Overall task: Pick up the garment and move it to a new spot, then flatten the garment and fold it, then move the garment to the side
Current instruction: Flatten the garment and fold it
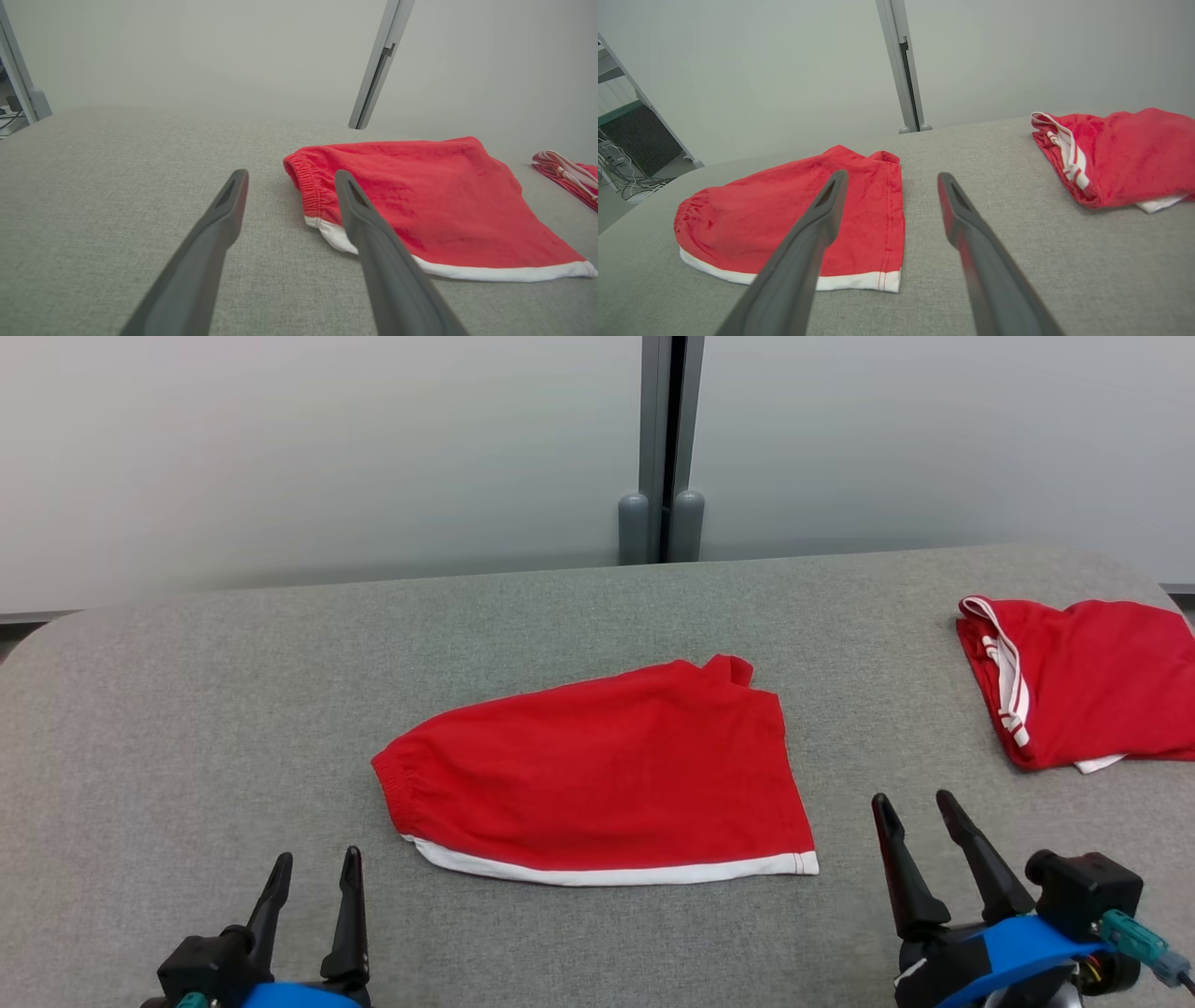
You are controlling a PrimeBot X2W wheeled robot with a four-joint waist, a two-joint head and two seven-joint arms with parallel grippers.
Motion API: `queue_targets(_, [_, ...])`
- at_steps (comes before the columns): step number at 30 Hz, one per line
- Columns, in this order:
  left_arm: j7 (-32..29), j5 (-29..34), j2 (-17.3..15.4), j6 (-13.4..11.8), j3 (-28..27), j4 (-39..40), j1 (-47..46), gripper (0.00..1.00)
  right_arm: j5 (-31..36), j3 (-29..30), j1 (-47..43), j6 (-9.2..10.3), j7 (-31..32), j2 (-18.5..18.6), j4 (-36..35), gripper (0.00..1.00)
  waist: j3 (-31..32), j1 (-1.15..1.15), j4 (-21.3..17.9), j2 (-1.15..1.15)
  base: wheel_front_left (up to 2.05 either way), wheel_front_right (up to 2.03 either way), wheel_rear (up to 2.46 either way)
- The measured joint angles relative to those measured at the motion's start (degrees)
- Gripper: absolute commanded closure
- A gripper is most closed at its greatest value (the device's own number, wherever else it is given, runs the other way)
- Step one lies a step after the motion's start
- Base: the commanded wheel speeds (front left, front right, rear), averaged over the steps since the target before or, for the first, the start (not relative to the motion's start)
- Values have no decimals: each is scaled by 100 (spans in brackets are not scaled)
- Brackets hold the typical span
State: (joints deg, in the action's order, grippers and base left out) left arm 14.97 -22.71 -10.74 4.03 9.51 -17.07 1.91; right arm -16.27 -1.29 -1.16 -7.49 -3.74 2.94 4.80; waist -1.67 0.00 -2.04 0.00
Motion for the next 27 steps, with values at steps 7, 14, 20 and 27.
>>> queue_targets(7, [-357, -104, 88, 51, 151, -567, -481, 0, -304, 27, 325, 1, 497, -5, 524, 0, -206, 0, -13, 0, 0, 0, 0])
queue_targets(14, [-641, -203, 259, 155, 349, -1477, -1229, 0, -286, 2, 871, 1, 869, -8, 1347, 0, -477, 1, -19, 0, 0, 0, 0])
queue_targets(20, [-619, -168, 305, 153, 463, -2112, -1691, 0, -93, -356, 1226, 0, 905, -10, 1790, 0, -673, 1, -80, 0, 0, 0, 0])
queue_targets(27, [-524, -96, 400, -89, 511, -2726, -1989, 0, 338, -687, 1400, 1, 1018, -7, 2161, 0, -835, 0, -167, 0, 0, 0, 0])
